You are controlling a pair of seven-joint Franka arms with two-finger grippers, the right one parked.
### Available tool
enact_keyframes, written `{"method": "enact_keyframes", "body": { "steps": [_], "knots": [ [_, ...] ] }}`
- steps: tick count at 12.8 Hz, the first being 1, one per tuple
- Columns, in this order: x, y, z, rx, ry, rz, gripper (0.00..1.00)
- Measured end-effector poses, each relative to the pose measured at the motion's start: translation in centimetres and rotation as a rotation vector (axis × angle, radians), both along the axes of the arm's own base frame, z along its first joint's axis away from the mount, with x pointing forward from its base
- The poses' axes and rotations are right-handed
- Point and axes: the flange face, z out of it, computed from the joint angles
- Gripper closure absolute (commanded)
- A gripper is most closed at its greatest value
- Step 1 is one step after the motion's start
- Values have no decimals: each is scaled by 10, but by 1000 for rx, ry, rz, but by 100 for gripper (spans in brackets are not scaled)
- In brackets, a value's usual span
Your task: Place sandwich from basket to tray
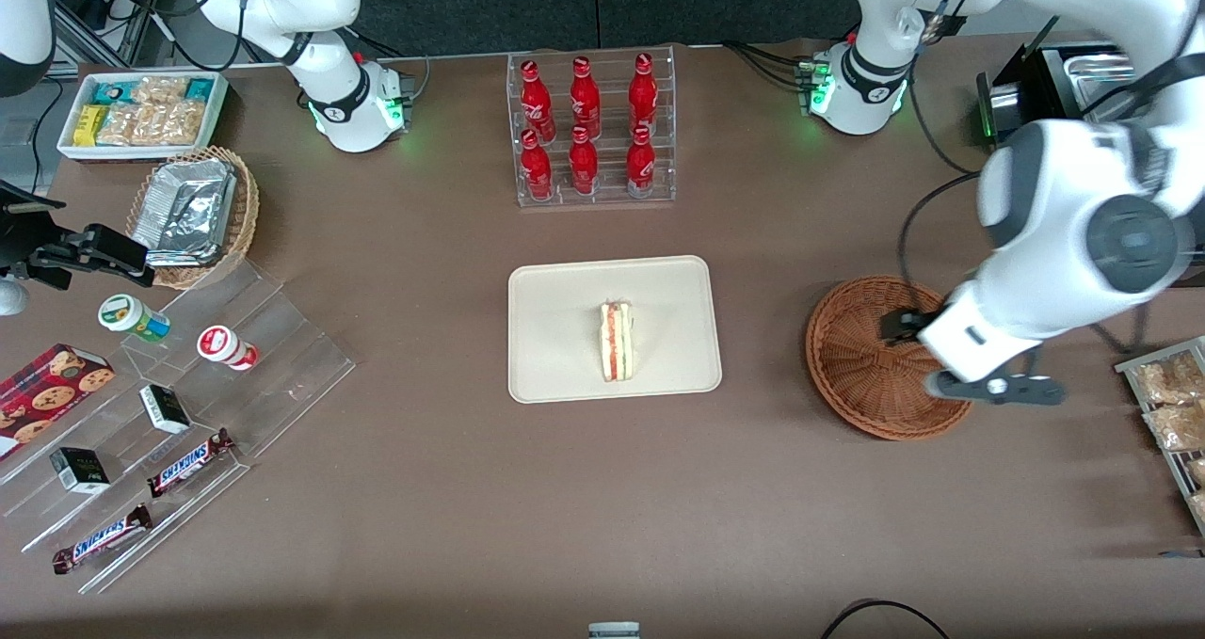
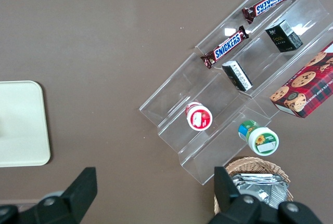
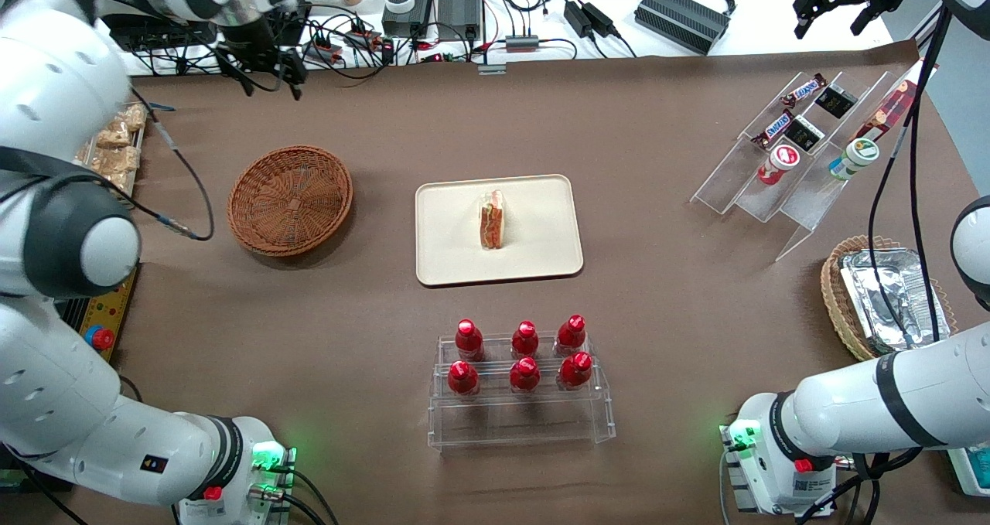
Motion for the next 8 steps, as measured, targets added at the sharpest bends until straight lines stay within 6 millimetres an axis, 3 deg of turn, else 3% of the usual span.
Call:
{"method": "enact_keyframes", "body": {
  "steps": [2,5,8],
  "knots": [
    [-11,24,22,-19,23,21,0],
    [-34,32,60,-28,33,24,0],
    [-54,45,83,-33,40,41,0]
  ]
}}
